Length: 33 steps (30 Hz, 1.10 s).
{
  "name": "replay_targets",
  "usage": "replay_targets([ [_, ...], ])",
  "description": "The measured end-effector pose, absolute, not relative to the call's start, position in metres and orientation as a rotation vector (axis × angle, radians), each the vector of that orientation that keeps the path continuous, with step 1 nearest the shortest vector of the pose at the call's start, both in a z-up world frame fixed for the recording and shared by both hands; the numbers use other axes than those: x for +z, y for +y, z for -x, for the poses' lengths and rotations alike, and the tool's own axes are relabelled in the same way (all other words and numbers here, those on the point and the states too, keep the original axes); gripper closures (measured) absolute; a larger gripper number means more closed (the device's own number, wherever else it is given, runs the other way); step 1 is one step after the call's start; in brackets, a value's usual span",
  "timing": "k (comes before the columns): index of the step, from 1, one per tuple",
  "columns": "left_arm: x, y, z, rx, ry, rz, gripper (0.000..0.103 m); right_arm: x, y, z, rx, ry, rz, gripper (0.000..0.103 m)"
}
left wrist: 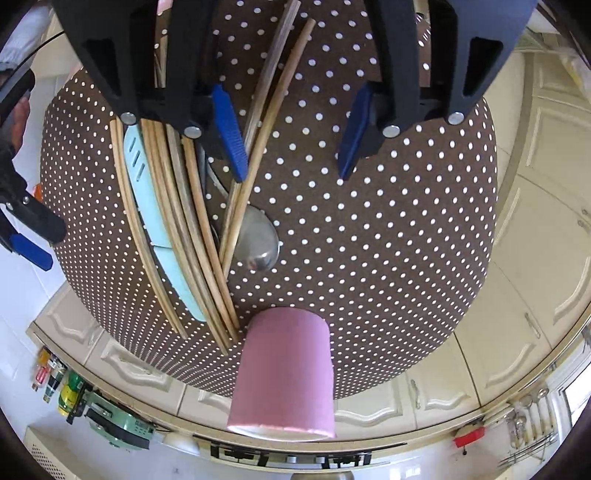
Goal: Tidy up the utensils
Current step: 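Grasp a wooden chopstick with the left tool while the right tool grasps another chopstick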
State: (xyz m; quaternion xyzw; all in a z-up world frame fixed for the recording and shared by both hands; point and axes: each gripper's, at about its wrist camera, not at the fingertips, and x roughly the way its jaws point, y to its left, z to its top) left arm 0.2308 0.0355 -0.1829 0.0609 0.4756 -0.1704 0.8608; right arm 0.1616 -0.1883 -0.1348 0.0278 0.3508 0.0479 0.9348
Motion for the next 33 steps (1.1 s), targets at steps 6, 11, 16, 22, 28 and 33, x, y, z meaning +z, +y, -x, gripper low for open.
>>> replay_targets([
  [6, -0.178, 0.023, -0.238, -0.352, 1.005, -0.222, 0.053, -0.140, -0.186, -0.180, 0.116, 0.764, -0.044, 0.005],
  [11, -0.184, 0.004, -0.259, -0.352, 1.039, -0.272, 0.061, -0.151, -0.190, -0.201, 0.121, 0.854, -0.064, 0.009],
  [16, -0.183, -0.003, -0.263, -0.392, 1.037, -0.218, 0.095, -0.162, -0.192, -0.221, 0.145, 0.937, -0.098, 0.027],
  [22, -0.185, 0.009, -0.243, -0.402, 1.011, -0.071, 0.098, -0.164, -0.191, -0.238, 0.174, 0.994, -0.143, 0.047],
  [28, -0.184, 0.037, -0.212, -0.382, 0.953, 0.110, 0.098, -0.163, -0.177, -0.256, 0.142, 1.022, -0.093, 0.058],
  [33, -0.184, 0.062, -0.214, -0.280, 0.930, 0.196, 0.098, -0.162, -0.172, -0.275, 0.148, 1.077, -0.054, 0.058],
])
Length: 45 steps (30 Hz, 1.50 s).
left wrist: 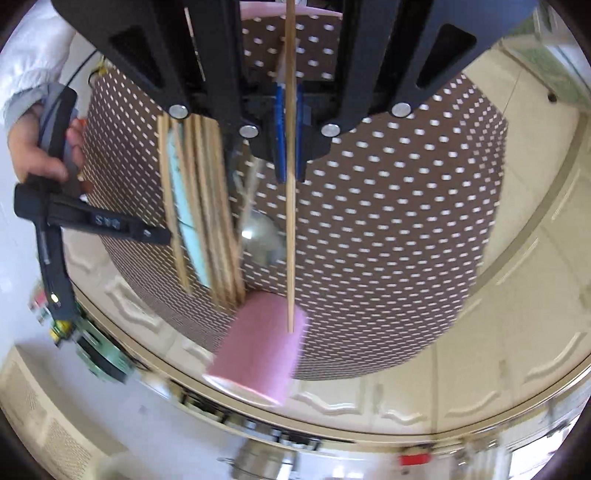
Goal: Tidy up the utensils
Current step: 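Grasp a wooden chopstick with the left tool while the right tool grasps another chopstick, then lift both held chopsticks upright and carry them over the pink cup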
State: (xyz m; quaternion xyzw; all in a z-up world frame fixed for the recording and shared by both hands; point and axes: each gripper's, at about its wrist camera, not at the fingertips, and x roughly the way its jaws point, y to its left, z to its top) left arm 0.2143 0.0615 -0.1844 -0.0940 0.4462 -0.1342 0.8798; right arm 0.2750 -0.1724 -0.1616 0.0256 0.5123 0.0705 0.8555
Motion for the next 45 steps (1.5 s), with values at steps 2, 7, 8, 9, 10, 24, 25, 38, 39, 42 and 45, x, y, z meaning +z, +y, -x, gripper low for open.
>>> replay_targets([
  [2, -0.193, 0.067, -0.228, -0.218, 0.974, 0.192, 0.098, -0.160, -0.167, -0.292, 0.150, 1.105, -0.032, 0.058],
  [7, -0.198, 0.070, -0.255, -0.171, 1.040, 0.171, 0.098, -0.161, -0.154, -0.319, 0.141, 1.169, 0.065, 0.059],
  [8, -0.199, 0.069, -0.260, -0.170, 1.049, 0.166, 0.098, -0.161, -0.152, -0.323, 0.139, 1.176, 0.078, 0.062],
  [9, -0.199, 0.066, -0.264, -0.172, 1.060, 0.147, 0.097, -0.161, -0.152, -0.326, 0.138, 1.183, 0.096, 0.067],
  [10, -0.198, 0.064, -0.270, -0.176, 1.068, 0.137, 0.097, -0.160, -0.148, -0.332, 0.143, 1.192, 0.100, 0.069],
  [24, -0.194, 0.065, -0.320, -0.251, 1.106, 0.150, 0.098, -0.146, -0.217, -0.337, 0.249, 1.142, -0.125, 0.097],
  [25, -0.192, 0.057, -0.321, -0.258, 1.078, 0.157, 0.098, -0.142, -0.223, -0.331, 0.264, 1.120, -0.145, 0.097],
  [38, -0.068, 0.027, -0.263, -0.308, 0.422, 0.125, 0.097, -0.020, -0.240, -0.268, 0.439, 0.528, -0.226, 0.097],
  [39, -0.057, 0.025, -0.265, -0.304, 0.393, 0.119, 0.097, -0.011, -0.237, -0.267, 0.450, 0.477, -0.221, 0.097],
  [42, -0.039, 0.018, -0.270, -0.319, 0.318, 0.128, 0.097, 0.009, -0.207, -0.278, 0.467, 0.368, -0.209, 0.097],
  [45, -0.027, 0.008, -0.286, -0.319, 0.269, 0.149, 0.097, 0.016, -0.197, -0.294, 0.473, 0.277, -0.219, 0.097],
])
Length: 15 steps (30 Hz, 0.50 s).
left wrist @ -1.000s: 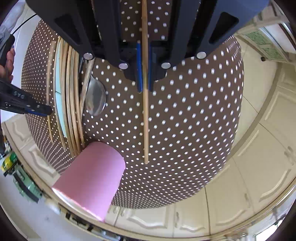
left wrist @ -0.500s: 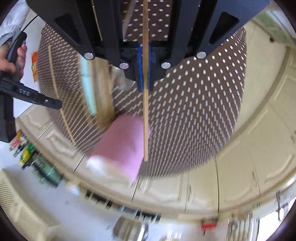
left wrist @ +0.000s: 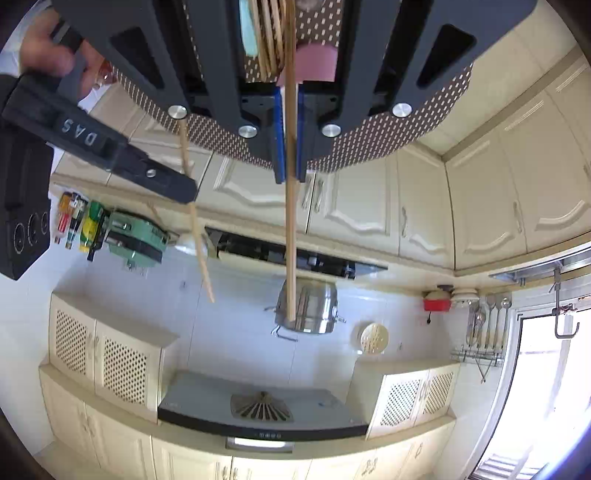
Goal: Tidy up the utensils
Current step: 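Lift both held chopsticks upright and carry them over the pink cup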
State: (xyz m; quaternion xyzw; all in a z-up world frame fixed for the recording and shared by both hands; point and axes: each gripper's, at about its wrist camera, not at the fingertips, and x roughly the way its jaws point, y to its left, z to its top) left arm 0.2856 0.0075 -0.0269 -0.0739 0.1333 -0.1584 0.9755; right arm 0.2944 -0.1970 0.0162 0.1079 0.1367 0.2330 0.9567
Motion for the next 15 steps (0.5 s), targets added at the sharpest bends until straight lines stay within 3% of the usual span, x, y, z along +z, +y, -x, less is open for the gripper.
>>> replay_targets([
  [15, -0.037, -0.001, -0.351, -0.266, 0.084, 0.238, 0.097, 0.000, -0.169, -0.368, 0.425, 0.117, -0.277, 0.097],
])
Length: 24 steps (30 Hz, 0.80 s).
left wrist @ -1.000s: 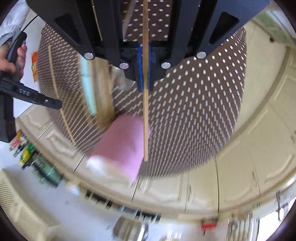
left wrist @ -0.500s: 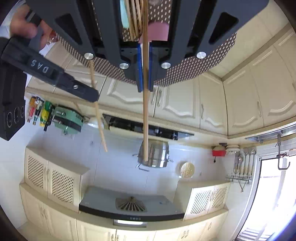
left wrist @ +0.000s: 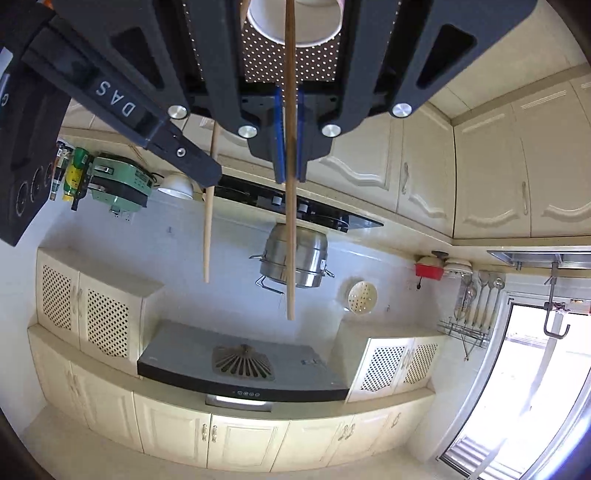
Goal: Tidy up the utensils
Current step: 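Lift both held chopsticks upright and carry them over the pink cup, then lower the chopsticks into the pink cup and open both tools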
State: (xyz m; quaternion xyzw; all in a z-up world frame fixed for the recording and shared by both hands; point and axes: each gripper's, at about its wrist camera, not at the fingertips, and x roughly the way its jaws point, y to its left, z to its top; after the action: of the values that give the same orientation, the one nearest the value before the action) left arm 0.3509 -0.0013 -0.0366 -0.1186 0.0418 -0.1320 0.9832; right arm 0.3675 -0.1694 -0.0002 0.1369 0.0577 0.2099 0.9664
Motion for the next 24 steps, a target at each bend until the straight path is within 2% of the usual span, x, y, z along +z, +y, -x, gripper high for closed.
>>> replay_targets([
  [6, -0.062, -0.006, -0.367, -0.242, 0.169, 0.220, 0.097, -0.023, -0.167, -0.372, 0.431, 0.176, -0.275, 0.097],
  [20, -0.084, 0.009, -0.333, -0.240, 0.291, 0.180, 0.095, -0.034, -0.160, -0.319, 0.407, 0.203, -0.154, 0.097],
  [22, -0.084, 0.011, -0.328, -0.237, 0.312, 0.183, 0.086, -0.036, -0.160, -0.314, 0.403, 0.212, -0.144, 0.097],
  [24, -0.085, 0.016, -0.320, -0.230, 0.317, 0.195, 0.067, -0.039, -0.159, -0.310, 0.395, 0.225, -0.136, 0.097],
])
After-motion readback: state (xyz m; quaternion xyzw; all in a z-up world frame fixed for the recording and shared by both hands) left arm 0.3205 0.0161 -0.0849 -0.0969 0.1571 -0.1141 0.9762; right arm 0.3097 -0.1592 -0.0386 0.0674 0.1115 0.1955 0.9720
